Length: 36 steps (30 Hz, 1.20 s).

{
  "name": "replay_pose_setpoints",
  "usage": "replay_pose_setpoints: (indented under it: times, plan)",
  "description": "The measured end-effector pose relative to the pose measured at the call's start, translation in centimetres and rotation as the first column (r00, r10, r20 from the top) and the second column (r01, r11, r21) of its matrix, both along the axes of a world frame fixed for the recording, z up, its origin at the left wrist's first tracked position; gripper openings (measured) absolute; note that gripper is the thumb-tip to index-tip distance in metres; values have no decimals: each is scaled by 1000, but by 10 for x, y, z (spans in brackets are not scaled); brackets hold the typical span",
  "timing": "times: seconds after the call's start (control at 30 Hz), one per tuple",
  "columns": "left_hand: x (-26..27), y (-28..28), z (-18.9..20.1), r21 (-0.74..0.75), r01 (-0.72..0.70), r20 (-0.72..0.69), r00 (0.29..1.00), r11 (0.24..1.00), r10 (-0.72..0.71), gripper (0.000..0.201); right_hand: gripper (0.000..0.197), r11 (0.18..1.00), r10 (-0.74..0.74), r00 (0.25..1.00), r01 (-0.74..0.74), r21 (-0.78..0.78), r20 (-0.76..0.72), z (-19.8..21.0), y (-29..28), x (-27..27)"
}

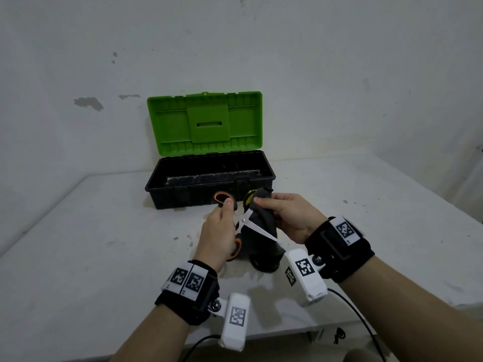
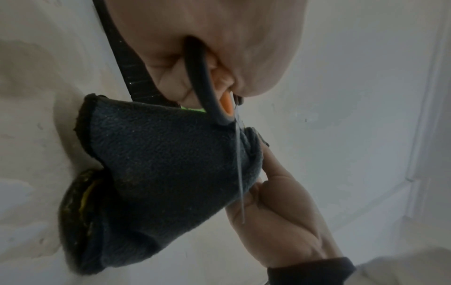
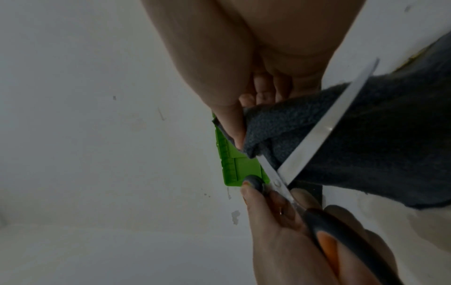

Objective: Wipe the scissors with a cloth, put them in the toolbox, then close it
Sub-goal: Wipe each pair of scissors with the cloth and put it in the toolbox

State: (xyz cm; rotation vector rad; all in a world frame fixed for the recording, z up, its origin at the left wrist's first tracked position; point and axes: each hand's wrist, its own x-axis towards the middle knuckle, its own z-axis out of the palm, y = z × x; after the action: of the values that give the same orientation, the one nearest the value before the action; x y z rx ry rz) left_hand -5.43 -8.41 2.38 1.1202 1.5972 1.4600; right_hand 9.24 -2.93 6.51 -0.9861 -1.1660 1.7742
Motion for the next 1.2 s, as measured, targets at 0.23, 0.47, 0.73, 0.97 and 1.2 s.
replay_pose_setpoints:
  times: [0.23, 0.47, 0.73, 0.97, 1.2]
  plan:
    - [-16, -11, -8, 33, 63, -140, 988, 997, -58, 56, 5, 996, -75, 996, 77, -52, 42, -3, 3, 13]
    - [-20, -20, -8, -97, 308, -596, 743, 946, -303, 50, 22, 982, -154, 987, 157, -103, 34, -14, 8, 15]
    - [-35, -8, -14, 93, 79, -403, 915, 993, -34, 22, 27, 997, -8, 1000, 9, -79, 25, -15, 7, 27]
    - [-49, -8, -6, 12, 139, -48, 989, 990, -139, 26, 13, 994, 48, 990, -60, 87, 135, -12, 12, 47]
    - [-53, -8, 4, 32, 204, 291, 935, 978, -204, 25, 9, 923, 320, 900, -367, 118, 295, -12, -5, 36]
